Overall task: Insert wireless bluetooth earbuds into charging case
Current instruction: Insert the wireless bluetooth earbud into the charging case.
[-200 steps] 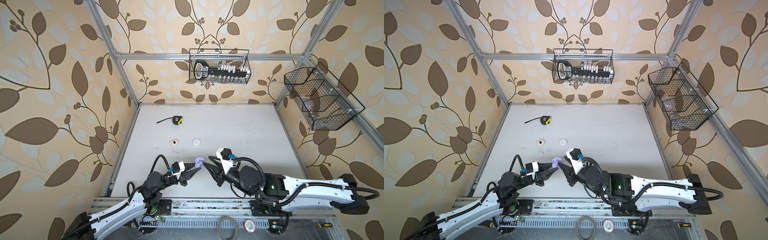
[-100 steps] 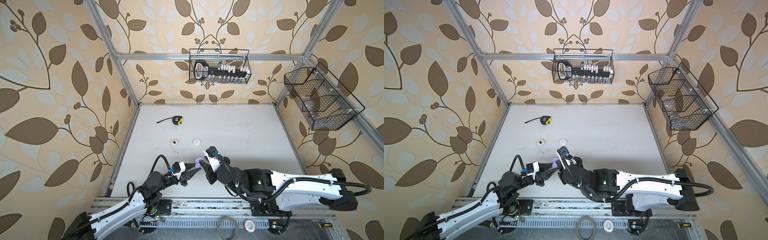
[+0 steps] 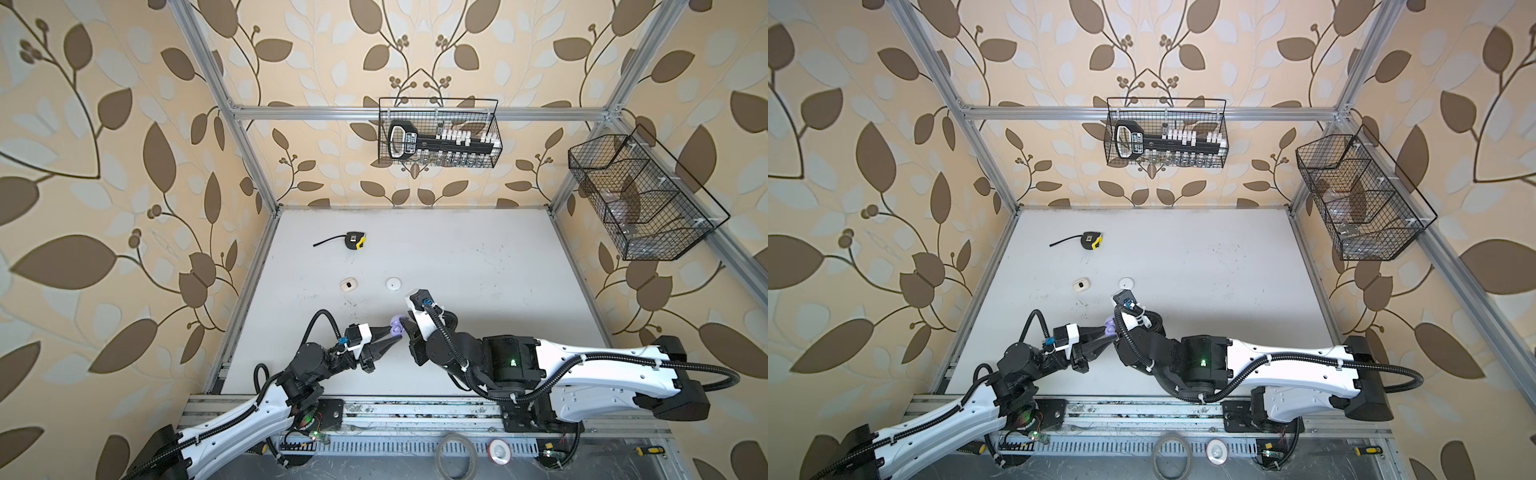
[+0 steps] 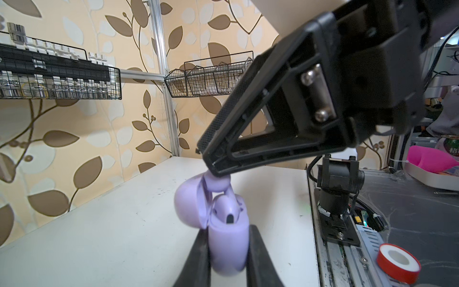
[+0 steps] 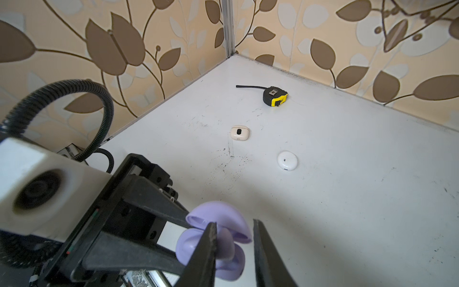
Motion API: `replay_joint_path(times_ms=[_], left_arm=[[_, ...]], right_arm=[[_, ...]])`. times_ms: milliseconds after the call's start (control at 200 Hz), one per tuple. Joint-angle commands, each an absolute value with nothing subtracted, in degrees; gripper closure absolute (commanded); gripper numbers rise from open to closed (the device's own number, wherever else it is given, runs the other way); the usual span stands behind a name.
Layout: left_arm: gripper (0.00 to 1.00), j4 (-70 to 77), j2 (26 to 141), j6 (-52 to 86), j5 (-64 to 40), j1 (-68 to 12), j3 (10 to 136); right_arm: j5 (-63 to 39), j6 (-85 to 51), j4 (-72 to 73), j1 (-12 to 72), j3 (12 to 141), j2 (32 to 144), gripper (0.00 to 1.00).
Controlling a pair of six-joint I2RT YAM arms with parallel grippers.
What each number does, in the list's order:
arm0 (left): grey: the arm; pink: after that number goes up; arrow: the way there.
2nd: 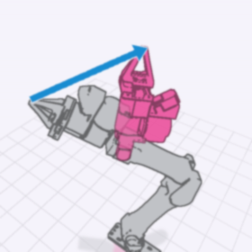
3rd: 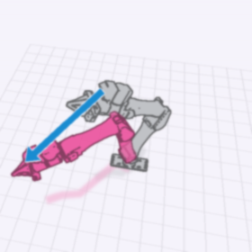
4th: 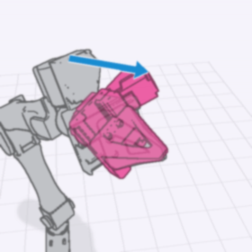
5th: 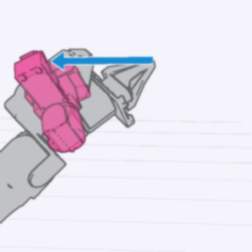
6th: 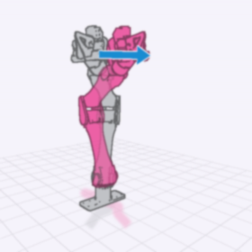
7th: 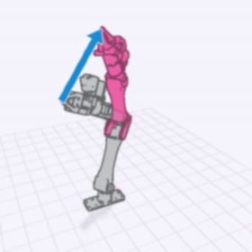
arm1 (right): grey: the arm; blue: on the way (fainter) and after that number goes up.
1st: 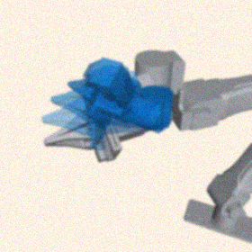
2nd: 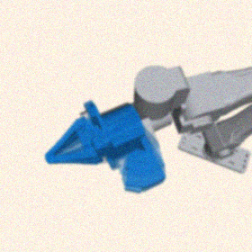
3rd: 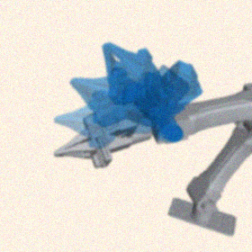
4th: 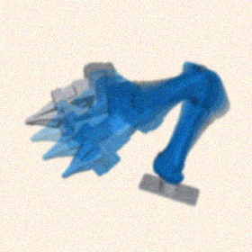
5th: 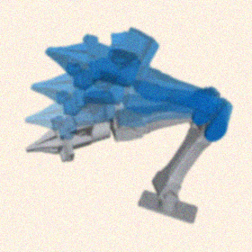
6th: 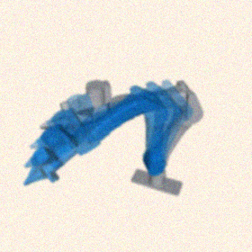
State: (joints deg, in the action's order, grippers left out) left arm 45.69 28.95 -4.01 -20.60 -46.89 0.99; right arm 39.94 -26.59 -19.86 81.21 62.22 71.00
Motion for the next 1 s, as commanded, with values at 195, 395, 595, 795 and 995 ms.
replay_joint_path(times_ms=[195, 395, 595, 795, 995], left_arm=[[1.0, 48.9, 27.9, -4.7, -20.9, -47.0, 2.9], [1.0, 48.9, 28.0, -4.7, -20.8, -47.0, 3.0], [1.0, 49.0, 27.9, -4.5, -21.1, -47.0, 3.0], [1.0, 48.9, 27.8, -4.6, -21.1, -47.0, 2.9], [1.0, 49.0, 27.9, -4.5, -21.2, -47.0, 3.0]], right_arm=[[36.5, -26.0, -18.4, 81.4, 62.3, 69.2, 0.64], [36.3, -25.6, -17.5, 81.6, 60.6, 66.1, 0.63], [32.9, -23.6, -16.1, 81.3, 58.4, 63.9, 0.68], [31.1, -24.8, -15.3, 80.3, 56.1, 63.9, 0.66], [30.0, -25.1, -14.5, 79.8, 56.3, 66.1, 0.66]])
